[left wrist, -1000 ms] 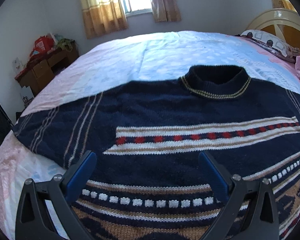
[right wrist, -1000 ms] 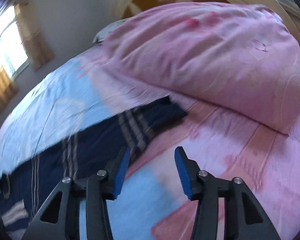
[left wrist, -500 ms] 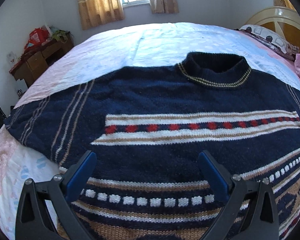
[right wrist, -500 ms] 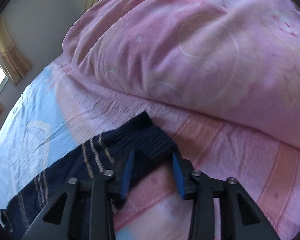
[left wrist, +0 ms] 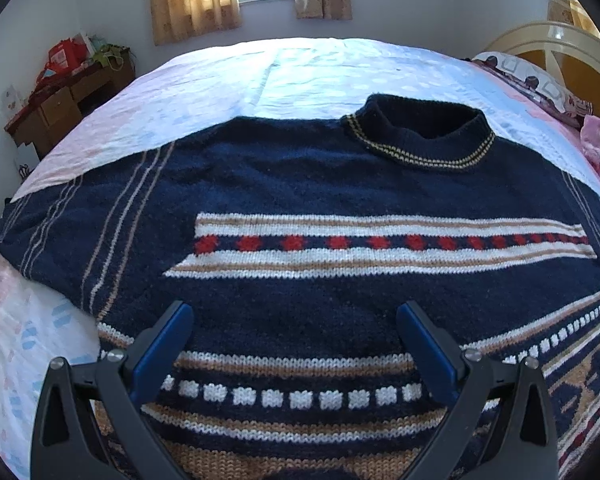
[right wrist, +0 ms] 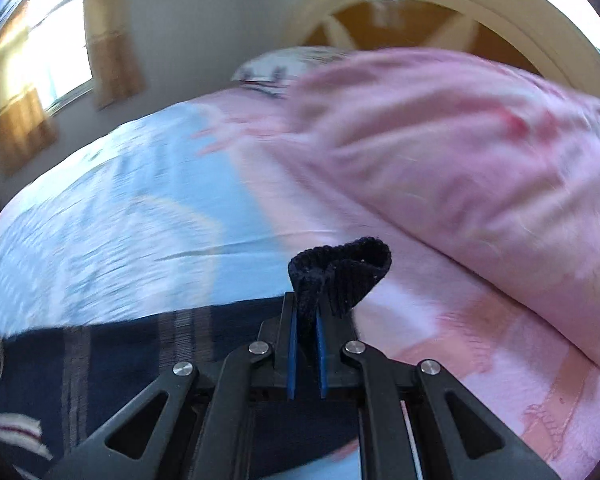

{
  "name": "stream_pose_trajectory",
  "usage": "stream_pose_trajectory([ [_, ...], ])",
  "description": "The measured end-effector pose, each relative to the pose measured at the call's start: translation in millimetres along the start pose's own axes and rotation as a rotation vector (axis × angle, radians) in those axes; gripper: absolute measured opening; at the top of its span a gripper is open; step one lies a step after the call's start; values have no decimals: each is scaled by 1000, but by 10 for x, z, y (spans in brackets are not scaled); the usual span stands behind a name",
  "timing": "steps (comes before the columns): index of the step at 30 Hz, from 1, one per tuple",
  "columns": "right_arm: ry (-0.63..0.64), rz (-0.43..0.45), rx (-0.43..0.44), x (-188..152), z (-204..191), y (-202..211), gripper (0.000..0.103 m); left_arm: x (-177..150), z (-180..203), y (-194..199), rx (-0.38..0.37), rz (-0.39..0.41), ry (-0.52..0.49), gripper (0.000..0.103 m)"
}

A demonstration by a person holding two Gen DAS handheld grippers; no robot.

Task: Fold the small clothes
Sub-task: 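Carry the grasped cuff across the sweater body toward the left tool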

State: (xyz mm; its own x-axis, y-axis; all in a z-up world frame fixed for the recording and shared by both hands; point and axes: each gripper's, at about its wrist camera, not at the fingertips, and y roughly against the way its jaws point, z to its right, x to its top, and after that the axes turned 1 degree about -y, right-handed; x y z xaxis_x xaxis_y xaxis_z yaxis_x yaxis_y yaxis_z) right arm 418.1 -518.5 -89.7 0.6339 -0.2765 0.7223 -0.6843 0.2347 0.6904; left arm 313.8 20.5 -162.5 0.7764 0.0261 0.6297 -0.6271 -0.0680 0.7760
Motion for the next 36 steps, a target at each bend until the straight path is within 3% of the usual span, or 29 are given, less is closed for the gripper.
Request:
stream_pose_trajectory([
  [11,337,-7,285,-611,-1946,433,7,-12,8,8,-22,4,-4,103],
  [16,434,-57,398,-1050,-2630,478,7,-3,15,-19,-34,-10,-9,103],
  [20,475,-101,460,-1345,-2880,476,10,4,-13,-49,-66,-31,1,103],
  [21,484,-111,474,-1394,-2920,475,10,5,-19,-52,-82,-37,0,103],
  [22,489,-118,479,-1426,-2915,470,18,9,-17,-52,-91,-44,-2,103],
  [23,490,-132,499,-1453,-2889,473,36,11,-14,-46,-95,-45,-4,103],
  [25,475,-151,555,-1455,-2771,522,58,25,6,-29,-109,-59,-27,103],
  [27,445,-135,605,-1429,-2606,636,58,46,37,24,-124,-73,-44,103],
  [31,417,-47,587,-1317,-2129,844,58,106,206,279,-166,-54,-73,102],
  [36,331,93,419,-1154,-1509,827,58,285,680,516,-222,-19,-135,102],
])
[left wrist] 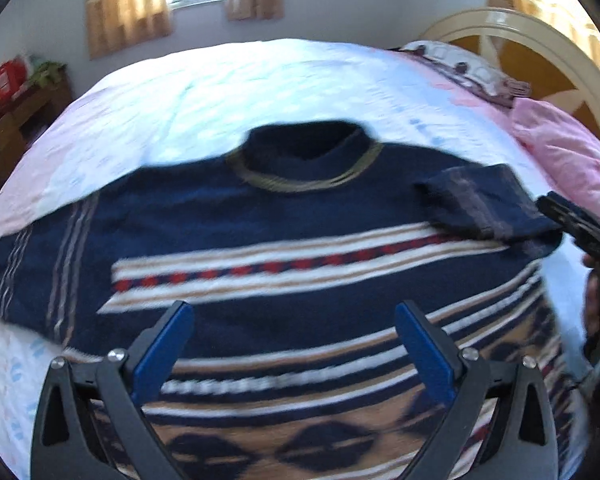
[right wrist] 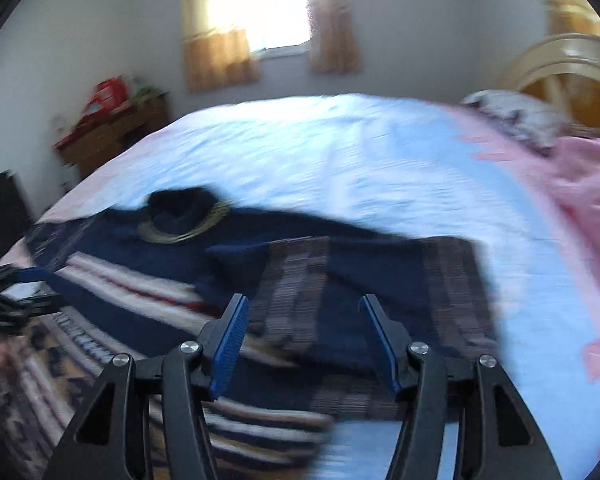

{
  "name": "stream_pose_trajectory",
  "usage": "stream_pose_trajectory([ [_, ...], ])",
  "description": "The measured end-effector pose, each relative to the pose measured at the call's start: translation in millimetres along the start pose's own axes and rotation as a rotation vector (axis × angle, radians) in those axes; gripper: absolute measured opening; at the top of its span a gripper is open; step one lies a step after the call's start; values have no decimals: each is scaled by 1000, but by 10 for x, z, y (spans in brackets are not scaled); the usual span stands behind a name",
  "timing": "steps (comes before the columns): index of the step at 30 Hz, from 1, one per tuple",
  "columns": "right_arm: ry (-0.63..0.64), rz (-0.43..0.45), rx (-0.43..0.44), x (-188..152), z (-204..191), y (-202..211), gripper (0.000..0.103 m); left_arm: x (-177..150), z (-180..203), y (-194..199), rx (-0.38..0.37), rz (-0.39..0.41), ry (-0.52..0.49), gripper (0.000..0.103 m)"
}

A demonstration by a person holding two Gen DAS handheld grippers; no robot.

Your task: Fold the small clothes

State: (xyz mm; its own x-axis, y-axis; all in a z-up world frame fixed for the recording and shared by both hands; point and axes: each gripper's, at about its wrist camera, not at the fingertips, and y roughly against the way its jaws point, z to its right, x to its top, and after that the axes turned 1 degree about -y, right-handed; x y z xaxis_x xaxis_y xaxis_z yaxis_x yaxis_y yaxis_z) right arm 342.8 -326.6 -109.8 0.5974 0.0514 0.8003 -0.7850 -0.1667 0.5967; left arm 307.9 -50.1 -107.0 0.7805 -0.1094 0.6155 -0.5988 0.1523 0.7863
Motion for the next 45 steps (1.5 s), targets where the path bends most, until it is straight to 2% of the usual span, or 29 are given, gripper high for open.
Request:
stream_pose_trajectory([
  [2,-56,43,-94,-35,242,38,58,120,158,-38,-24,2,-11,100],
  [3,-81,61,-122,-51,337,59,58,184,241,-62,-40,7,-10,97],
  [6,-166,125,-175,-114,556,115,59,389,461,-218,-82,-14,11,95],
  [8,-206,151,-177,-145,660,141,59,498,614,-355,-118,-21,19,91],
  [14,-194,188,-178,-170,636,173,63,690,934,-780,-127,-72,41,80],
  [19,-168,152,-177,-199,581,100,63,730,1040,-1080,-140,-129,73,60],
  [20,-173,145,-180,-202,594,83,63,726,1043,-1132,-147,-139,90,59],
  [22,-186,130,-192,-211,618,58,63,734,1058,-1122,-153,-107,97,59],
  [23,-191,125,-194,-211,629,48,63,739,1059,-1114,-151,-102,100,54],
  [24,-194,121,-195,-214,635,44,63,741,1057,-1100,-149,-92,101,33],
  [25,-195,117,-198,-217,637,39,63,741,1047,-1085,-142,-83,102,19],
  [26,-192,114,-201,-220,632,34,63,744,1036,-1100,-149,-89,103,14],
  [32,-160,122,-211,-216,565,54,63,829,911,-854,-222,-56,89,11],
  [34,-149,129,-210,-215,549,67,63,877,820,-704,-223,-33,84,11],
  [38,-141,139,-207,-216,539,85,63,946,581,-455,-195,-18,84,10],
  [45,-138,141,-206,-221,533,85,63,833,-69,-204,-105,-36,108,10],
])
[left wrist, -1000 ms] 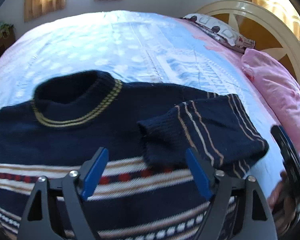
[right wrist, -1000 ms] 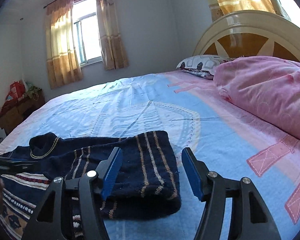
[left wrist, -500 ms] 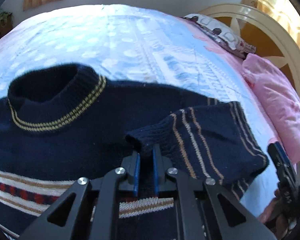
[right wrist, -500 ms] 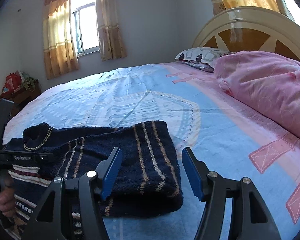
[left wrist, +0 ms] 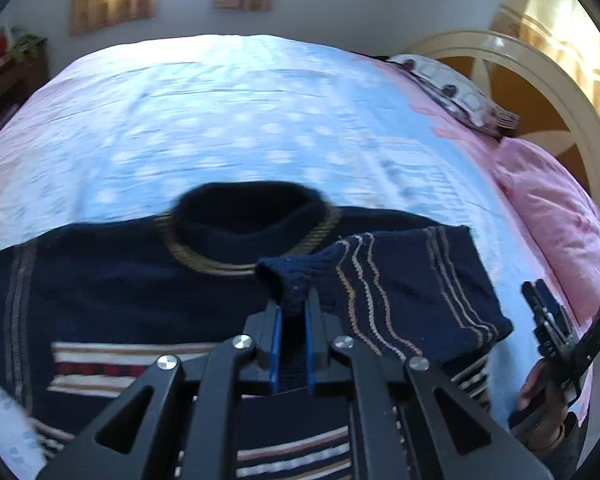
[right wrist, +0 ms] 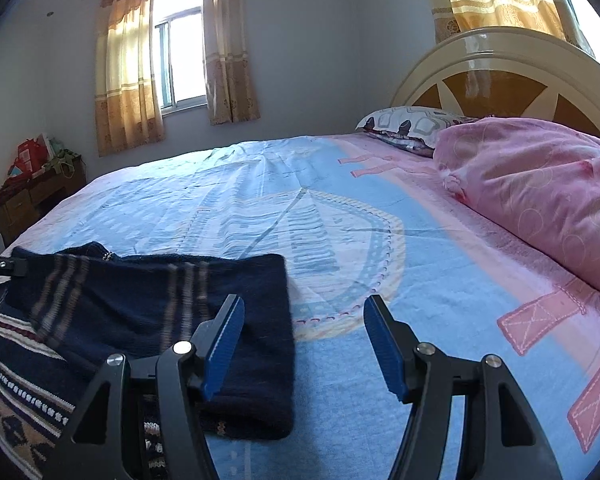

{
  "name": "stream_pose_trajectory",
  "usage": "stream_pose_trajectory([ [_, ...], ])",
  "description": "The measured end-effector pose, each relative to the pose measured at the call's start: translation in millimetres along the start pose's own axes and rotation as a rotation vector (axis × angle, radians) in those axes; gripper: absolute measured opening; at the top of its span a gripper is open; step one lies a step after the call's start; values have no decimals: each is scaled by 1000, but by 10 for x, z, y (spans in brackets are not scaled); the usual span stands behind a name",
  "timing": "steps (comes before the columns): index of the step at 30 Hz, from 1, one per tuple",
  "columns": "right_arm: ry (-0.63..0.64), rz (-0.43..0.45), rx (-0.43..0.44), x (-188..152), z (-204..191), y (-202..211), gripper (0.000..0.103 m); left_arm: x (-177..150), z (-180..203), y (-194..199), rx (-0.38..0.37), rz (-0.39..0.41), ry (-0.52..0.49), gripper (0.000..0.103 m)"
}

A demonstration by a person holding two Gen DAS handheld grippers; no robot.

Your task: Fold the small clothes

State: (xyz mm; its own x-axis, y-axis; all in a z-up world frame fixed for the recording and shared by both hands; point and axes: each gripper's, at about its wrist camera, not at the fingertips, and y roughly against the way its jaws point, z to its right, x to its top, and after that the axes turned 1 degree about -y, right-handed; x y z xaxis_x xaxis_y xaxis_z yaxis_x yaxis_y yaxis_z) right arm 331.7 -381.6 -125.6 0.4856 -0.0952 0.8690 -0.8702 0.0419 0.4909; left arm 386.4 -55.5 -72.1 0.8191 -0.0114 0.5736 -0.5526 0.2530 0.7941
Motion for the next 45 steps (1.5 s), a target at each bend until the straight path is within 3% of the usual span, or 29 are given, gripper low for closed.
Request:
stream_pose_trajectory([
  [12,11,5,-1,-6,-13,-2,64,-100,-851,344,99,37,81,10],
  [19,61,-6,31,-25,-121,-10,65,-213,-1164,148,171,-11,100,10],
  [23,105,-14,57,-44,-216,-18,73,-275,-1171,-54,196,-25,99,11],
  [24,115,-16,64,-49,-239,-18,73,-290,-1163,-98,213,-25,99,16],
  [28,203,-57,95,-97,-453,-70,73,-326,-1171,-153,249,-12,113,18],
  [31,292,-111,106,-172,-659,-118,73,-354,-1198,-80,267,-2,115,37],
  [33,332,-145,98,-218,-746,-148,73,-388,-1234,50,285,28,115,61],
  [37,326,-243,73,-287,-748,-265,73,-489,-1296,197,339,53,74,64],
  [45,276,-284,74,-302,-646,-312,78,-694,-1330,-116,426,-69,7,68],
])
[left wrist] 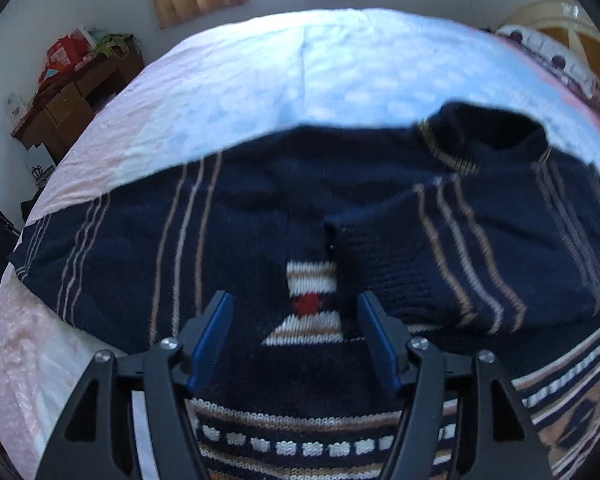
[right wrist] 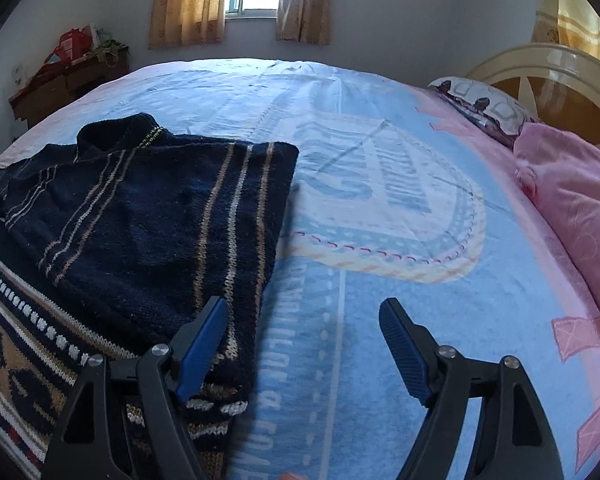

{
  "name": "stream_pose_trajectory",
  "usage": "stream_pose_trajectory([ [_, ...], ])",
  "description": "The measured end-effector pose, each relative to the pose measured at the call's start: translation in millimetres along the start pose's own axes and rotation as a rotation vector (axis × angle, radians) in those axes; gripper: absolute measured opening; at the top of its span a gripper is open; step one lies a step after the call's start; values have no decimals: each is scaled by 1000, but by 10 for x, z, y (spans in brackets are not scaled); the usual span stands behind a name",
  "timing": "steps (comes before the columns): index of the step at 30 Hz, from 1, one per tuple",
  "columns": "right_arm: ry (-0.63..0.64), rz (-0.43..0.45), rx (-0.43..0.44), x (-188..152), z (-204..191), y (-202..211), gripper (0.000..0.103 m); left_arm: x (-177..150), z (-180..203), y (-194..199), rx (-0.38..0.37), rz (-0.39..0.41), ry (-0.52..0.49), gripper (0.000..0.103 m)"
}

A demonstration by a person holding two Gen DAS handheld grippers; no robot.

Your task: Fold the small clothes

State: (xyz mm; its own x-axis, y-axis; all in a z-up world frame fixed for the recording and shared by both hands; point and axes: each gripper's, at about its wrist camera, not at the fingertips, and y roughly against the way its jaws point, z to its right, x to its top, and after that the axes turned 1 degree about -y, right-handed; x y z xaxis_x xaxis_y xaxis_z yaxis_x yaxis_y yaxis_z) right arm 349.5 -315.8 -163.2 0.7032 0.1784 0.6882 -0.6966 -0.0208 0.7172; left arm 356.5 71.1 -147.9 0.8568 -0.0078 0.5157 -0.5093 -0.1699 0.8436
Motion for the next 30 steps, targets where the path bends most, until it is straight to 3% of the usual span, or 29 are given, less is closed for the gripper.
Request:
stream_pose_trajectory([
  [4,9,3,-13,-7,-28,28,78,-57,-20,8,17,26,16,75],
  [7,-20,73,-18,3,0,206,78,-94,-91,-15,3,38,55,83],
  [9,-54,135,36,21,15,363,78,-132,-147,-46,-8,42,87,92],
  [11,-81,172,132,41,-20,480,78,-176,-203,-66,-36,50,132,94],
  [13,-67,158,217,27,-119,474,78,-190,-238,-86,-59,50,158,95],
  [18,-40,45,302,-46,-342,262,76,-193,-310,-135,-87,46,196,99],
  [25,47,43,260,-121,-512,264,75,-230,-480,-50,-127,43,209,99],
  [30,58,121,265,-126,-489,414,76,-285,-830,97,-78,94,247,99],
])
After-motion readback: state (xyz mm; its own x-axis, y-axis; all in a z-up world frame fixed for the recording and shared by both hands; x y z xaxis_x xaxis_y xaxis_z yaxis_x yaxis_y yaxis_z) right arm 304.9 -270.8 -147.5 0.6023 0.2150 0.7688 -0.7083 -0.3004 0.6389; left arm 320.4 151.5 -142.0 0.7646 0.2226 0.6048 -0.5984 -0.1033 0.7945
